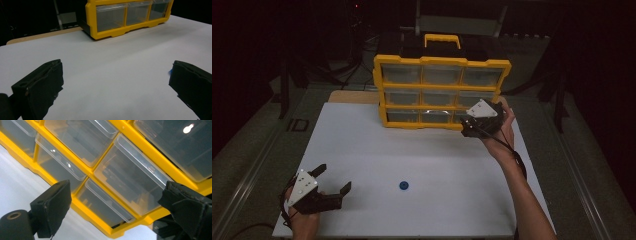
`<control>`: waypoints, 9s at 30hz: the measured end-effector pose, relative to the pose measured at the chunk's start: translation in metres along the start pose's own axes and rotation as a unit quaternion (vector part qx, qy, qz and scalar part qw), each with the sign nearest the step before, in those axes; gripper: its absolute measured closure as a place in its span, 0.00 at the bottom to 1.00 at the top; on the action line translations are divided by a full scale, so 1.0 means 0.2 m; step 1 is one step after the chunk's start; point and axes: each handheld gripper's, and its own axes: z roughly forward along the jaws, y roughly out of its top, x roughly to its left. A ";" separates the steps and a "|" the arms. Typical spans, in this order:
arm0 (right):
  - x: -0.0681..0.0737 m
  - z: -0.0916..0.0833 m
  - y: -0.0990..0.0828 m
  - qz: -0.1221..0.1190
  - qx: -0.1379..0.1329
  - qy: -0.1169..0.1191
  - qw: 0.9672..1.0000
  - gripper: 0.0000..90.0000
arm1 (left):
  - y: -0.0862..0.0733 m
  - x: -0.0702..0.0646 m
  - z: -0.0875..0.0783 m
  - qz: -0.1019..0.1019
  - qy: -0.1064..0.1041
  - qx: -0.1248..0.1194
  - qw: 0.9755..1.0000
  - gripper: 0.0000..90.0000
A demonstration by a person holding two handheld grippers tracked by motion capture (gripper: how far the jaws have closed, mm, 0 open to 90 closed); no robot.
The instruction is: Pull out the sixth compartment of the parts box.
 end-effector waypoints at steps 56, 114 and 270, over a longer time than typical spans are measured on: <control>-0.04 0.18 0.05 -0.318 0.073 -0.165 0.931 0.23 | 0.00 0.00 0.00 -0.001 0.002 0.002 1.000 0.00; 0.01 0.24 -0.07 -0.425 0.017 -0.263 0.866 0.55 | 0.00 0.00 0.00 -0.002 0.002 0.003 1.000 0.00; 0.04 -0.21 -0.12 -0.316 0.017 -0.105 0.943 0.52 | -0.01 0.01 0.01 -0.006 0.005 0.003 1.000 0.00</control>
